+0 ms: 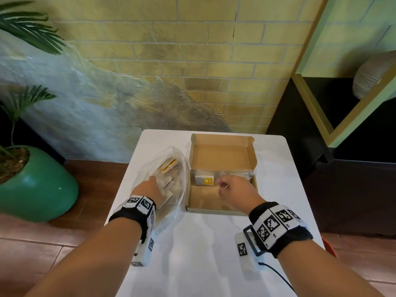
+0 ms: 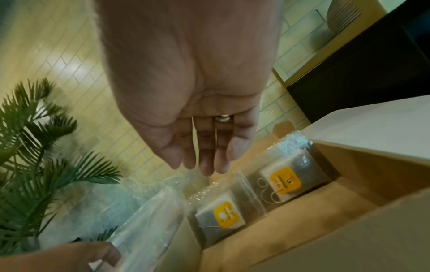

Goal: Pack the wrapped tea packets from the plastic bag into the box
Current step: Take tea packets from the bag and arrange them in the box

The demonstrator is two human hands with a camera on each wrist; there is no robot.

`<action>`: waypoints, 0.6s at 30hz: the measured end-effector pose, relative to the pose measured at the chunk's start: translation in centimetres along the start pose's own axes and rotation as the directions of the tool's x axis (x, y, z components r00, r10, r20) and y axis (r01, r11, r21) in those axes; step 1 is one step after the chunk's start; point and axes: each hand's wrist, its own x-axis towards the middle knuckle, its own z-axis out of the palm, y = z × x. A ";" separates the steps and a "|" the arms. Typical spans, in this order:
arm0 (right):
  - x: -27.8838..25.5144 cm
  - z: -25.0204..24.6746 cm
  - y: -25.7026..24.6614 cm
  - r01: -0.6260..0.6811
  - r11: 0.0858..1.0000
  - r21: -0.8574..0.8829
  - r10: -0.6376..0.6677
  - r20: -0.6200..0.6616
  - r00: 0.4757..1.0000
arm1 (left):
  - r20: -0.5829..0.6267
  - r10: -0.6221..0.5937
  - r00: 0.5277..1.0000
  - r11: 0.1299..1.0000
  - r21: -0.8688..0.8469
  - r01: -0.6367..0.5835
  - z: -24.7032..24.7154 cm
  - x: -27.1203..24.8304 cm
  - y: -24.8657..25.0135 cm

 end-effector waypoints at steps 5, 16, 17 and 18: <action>-1.2 0.3 -0.7 -0.003 0.999 0.032 0.003 -0.019 1.000 | -0.093 -0.062 0.994 0.998 0.013 0.064 0.1 -0.7 -0.7; -2.9 0.3 -2.0 0.018 0.996 0.085 -0.013 -0.061 0.998 | -0.284 -0.104 0.953 0.946 -0.325 0.006 -3.1 -2.4 -0.5; -3.0 0.3 -2.1 0.024 0.996 0.089 -0.018 -0.066 0.998 | -0.307 -0.121 0.944 0.909 -0.415 -0.019 -3.3 -2.7 -0.4; -3.2 0.3 -2.2 0.027 0.995 0.098 -0.021 -0.066 0.998 | -0.325 -0.129 0.937 0.862 -0.504 -0.056 -3.5 -3.1 -0.4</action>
